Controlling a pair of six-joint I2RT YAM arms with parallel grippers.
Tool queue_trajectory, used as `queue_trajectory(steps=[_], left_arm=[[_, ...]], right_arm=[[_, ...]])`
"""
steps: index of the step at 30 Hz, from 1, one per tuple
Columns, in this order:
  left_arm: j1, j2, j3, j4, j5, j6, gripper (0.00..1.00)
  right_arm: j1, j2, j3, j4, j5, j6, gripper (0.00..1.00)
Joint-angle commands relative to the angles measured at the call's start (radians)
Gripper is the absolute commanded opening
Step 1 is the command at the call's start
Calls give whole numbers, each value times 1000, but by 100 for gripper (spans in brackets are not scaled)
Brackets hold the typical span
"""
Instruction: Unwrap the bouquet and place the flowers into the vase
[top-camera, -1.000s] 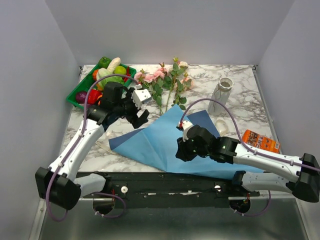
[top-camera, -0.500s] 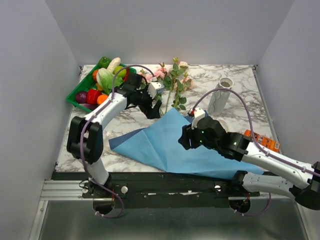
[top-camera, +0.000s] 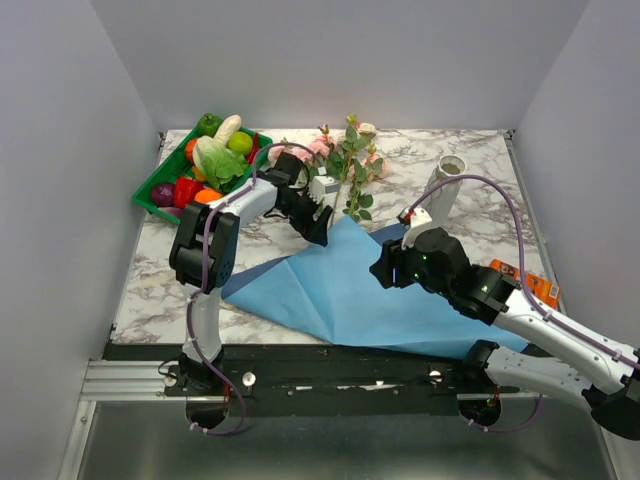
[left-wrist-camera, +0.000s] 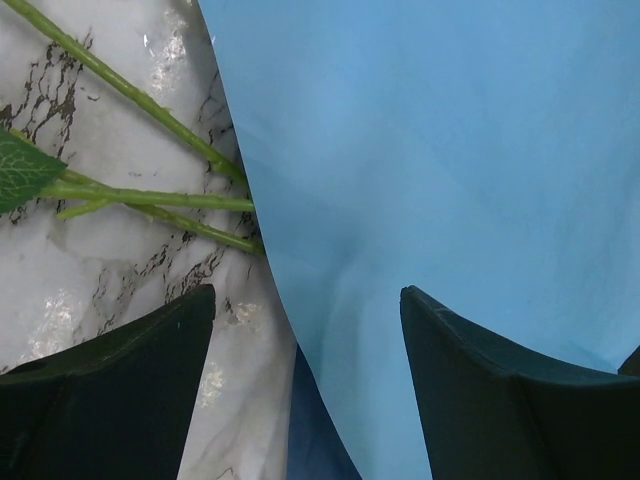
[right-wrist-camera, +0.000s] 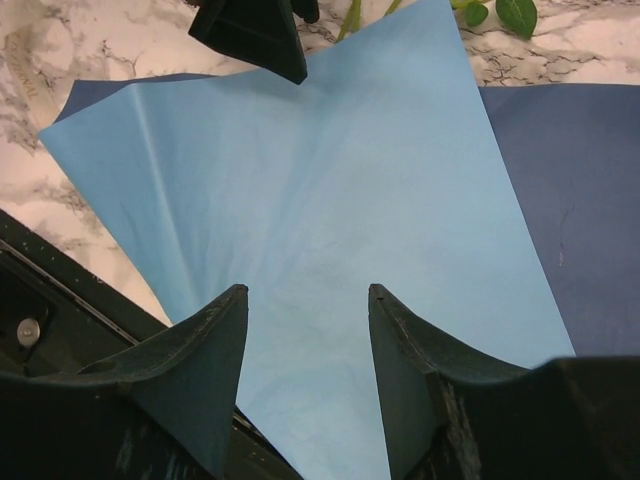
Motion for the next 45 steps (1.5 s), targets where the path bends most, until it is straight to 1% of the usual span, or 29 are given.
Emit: queue_trajectory(steps=[1, 7, 13, 15, 16, 17, 18, 19, 20, 21, 23, 25, 29, 31, 34, 36, 37, 45], left_arm=[[-31, 38, 53, -26, 25, 6, 82], [-44, 83, 86, -34, 8, 10, 81], [-44, 106, 87, -29, -4, 1, 80], [-46, 108, 87, -28, 2, 1, 78], [-46, 102, 83, -23, 5, 4, 76], [-46, 98, 81, -25, 10, 6, 69], [-46, 94, 79, -25, 20, 7, 65], [-46, 88, 78, -28, 28, 12, 58], [-46, 86, 78, -39, 37, 20, 47], [-46, 82, 76, -40, 39, 23, 43], [-47, 77, 73, -52, 43, 41, 37], [-47, 77, 75, -60, 45, 49, 35], [-49, 83, 84, -85, 45, 63, 23], [-49, 82, 84, -88, 45, 67, 22], [-49, 78, 92, -91, 50, 70, 12], [-49, 75, 104, -103, 53, 72, 3], [-49, 66, 112, -108, 53, 73, 0], [-49, 37, 135, -146, 108, 86, 0]], right_arm=[[-8, -15, -21, 47, -31, 1, 58], [-11, -28, -27, 60, -39, 6, 56], [-14, -42, -32, 72, -56, 7, 54], [-14, -47, -32, 75, -60, 7, 54], [-14, -45, -30, 75, -60, 7, 53], [-14, -47, -30, 74, -62, 9, 52], [-14, -50, -29, 75, -62, 9, 52], [-14, -51, -29, 75, -62, 9, 52], [-14, -50, -29, 75, -63, 9, 51], [-13, -51, -26, 75, -63, 9, 51], [-13, -48, -23, 75, -63, 10, 50], [-14, -48, -18, 75, -65, 10, 50], [-16, -45, -10, 75, -65, 7, 48], [-14, -47, -9, 75, -65, 4, 48], [-14, -39, -9, 75, -66, 4, 46], [-14, -36, -6, 75, -66, 3, 45], [-16, -35, -4, 75, -62, 1, 45], [-26, -8, -7, 83, -50, -11, 43]])
